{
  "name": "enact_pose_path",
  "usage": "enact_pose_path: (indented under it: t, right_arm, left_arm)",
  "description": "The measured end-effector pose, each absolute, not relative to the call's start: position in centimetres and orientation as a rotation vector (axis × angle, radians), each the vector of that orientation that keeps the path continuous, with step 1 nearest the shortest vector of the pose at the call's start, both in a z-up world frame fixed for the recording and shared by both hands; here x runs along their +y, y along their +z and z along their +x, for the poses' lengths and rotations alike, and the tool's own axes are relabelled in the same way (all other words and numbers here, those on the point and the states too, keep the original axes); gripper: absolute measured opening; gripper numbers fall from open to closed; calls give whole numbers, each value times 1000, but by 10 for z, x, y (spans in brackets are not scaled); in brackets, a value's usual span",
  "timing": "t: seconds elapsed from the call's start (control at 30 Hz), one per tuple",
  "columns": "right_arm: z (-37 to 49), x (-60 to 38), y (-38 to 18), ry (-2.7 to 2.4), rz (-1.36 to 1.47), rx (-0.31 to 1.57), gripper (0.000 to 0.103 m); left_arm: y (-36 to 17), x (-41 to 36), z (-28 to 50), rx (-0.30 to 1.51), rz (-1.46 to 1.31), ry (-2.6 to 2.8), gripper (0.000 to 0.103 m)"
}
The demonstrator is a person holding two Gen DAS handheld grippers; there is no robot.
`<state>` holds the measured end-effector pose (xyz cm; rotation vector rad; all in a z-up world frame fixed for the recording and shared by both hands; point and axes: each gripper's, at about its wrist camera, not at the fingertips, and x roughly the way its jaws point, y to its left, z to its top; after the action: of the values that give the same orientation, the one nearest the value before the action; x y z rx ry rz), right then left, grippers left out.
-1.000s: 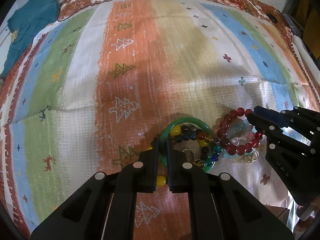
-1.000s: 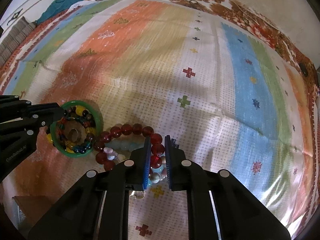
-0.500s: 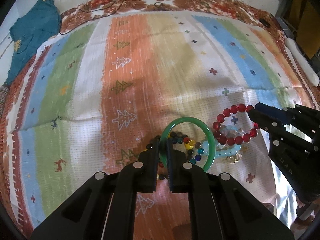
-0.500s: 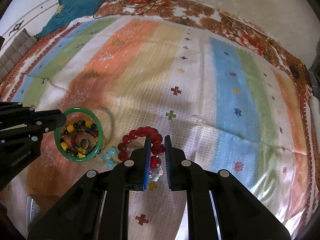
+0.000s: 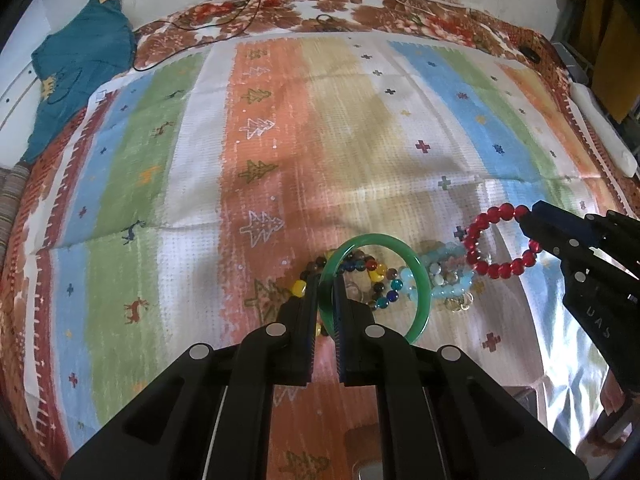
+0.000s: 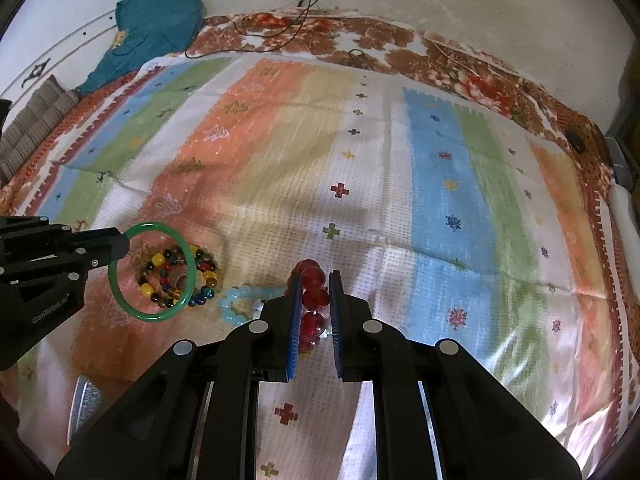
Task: Organize jewelry
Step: 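Lift both held bracelets and carry them over the metal tin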
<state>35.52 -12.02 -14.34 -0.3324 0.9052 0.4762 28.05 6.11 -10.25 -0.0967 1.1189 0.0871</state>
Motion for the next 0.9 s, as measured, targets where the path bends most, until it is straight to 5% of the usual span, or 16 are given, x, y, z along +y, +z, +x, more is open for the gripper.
enact_pose_path:
  t: [0.9]
  right_arm:
    - [306,-137,-110,481,-297,831,14]
  left_arm:
    - [-61,47,226,1050,-102,72,7]
